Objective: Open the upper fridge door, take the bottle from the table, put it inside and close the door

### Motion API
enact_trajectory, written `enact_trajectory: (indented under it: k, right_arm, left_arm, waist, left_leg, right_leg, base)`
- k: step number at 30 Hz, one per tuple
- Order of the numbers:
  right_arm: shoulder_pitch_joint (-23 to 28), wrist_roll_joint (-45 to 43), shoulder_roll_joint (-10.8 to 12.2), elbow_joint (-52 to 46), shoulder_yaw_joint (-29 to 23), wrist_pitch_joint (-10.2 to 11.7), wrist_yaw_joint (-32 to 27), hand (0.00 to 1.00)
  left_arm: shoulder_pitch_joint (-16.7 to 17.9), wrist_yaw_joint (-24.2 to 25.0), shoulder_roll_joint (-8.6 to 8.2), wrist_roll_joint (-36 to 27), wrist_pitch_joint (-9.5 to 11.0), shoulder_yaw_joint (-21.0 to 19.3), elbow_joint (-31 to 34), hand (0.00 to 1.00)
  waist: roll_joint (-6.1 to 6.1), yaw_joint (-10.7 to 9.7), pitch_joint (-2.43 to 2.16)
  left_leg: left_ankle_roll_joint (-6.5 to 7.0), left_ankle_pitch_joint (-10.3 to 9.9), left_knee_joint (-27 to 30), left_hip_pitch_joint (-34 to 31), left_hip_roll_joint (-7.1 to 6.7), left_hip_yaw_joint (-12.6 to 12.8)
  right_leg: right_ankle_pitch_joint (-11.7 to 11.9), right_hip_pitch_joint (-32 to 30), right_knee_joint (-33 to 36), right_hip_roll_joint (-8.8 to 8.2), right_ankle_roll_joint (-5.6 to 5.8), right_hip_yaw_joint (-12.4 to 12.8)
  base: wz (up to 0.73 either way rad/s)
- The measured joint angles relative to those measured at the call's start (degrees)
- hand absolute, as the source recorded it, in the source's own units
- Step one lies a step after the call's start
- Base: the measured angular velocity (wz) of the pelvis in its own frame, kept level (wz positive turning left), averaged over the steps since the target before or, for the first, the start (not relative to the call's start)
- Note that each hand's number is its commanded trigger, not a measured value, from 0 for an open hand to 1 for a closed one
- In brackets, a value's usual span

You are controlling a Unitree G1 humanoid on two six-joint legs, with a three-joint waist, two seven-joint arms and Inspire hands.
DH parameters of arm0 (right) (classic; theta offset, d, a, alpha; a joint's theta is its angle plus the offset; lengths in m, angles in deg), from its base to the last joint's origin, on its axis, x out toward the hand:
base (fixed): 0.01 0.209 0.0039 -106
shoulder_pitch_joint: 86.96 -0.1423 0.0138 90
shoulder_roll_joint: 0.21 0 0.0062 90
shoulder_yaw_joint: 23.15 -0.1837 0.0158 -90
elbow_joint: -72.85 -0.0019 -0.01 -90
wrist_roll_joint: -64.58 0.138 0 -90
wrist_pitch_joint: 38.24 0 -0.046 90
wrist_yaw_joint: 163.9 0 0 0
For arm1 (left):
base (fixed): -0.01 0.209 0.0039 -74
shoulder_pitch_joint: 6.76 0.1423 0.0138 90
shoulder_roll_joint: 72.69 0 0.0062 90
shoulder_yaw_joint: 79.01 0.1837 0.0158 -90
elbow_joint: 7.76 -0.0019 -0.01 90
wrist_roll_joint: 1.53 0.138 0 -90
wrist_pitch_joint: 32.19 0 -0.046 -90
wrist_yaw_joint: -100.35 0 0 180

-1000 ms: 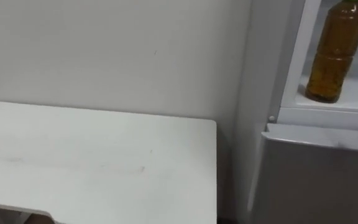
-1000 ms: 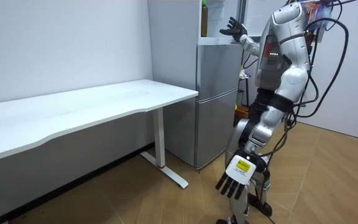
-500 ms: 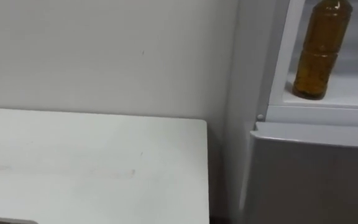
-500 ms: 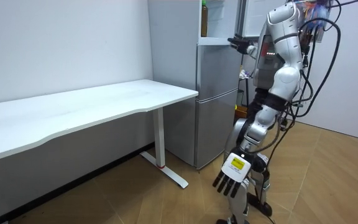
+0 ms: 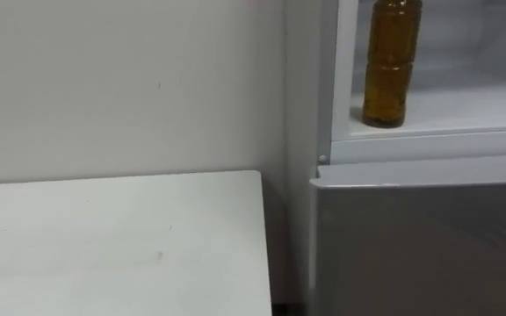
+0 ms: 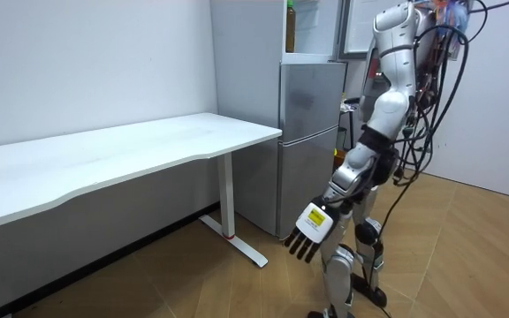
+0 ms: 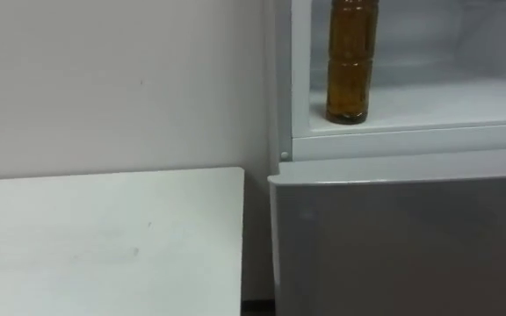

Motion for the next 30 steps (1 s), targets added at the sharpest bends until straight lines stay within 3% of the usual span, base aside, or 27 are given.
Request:
enact_trajectory:
  k: [5,13,21,25,30]
  right_arm:
    - [0.07,0.47,2.18,10.08,0.09,-0.01,-1.81,0.00]
    - [-0.20,2.11,2.12,20.45,1.30,0.71,-1.52,0.00]
    - [2.38,19.22,3.01,36.77,2.28,0.61,1.76,0.00]
    - [2.41,25.13,3.53,38.95,2.13,0.61,3.47,0.00]
    - [2.22,33.09,3.65,39.93,1.01,0.41,5.50,0.00]
  left_arm:
    - [-0.11,0.00,0.01,-0.03,0.93,-0.07,-0.10,0.00]
    - [0.23,-0.08,0.05,-1.10,1.22,0.07,-0.09,0.00]
    - [1.28,-1.24,-0.26,-3.13,1.32,1.24,-1.23,0.00]
    - [1.58,-1.26,-0.25,-3.60,1.32,1.24,-1.33,0.00]
    - [1.98,-1.31,-0.25,-9.00,1.30,1.27,-2.28,0.00]
  waist:
    - [-0.29,0.21,0.03]
    - [-0.26,0.16,0.01]
    - [-0.22,-0.60,-0.07]
    - [-0.31,-1.39,-0.07]
    - [-0.41,-1.66,-0.11]
  left_leg:
    - [-0.03,-0.03,-0.38,0.32,-0.20,0.13]
    - [-0.06,-0.06,-0.52,0.40,-0.28,0.01]
    - [-0.25,-0.32,-0.53,1.19,-0.38,-0.25]
    - [-0.24,-0.33,-0.53,1.59,-0.40,0.08]
    - [-0.20,-0.41,-0.53,1.84,-0.40,0.20]
  right_leg:
    - [-0.11,0.12,-0.04,-0.19,0.11,0.04]
    - [-0.33,0.26,-0.11,-0.22,0.12,-0.11]
    - [-1.10,1.08,0.21,-0.32,0.13,-0.22]
    - [-1.23,1.12,0.20,-0.49,0.18,-0.02]
    - [-1.36,1.10,0.47,-0.53,0.19,0.19]
  base:
    - [0.00]
    - [0.01]
    - [0.02]
    - [-0.05]
    - [-0.01]
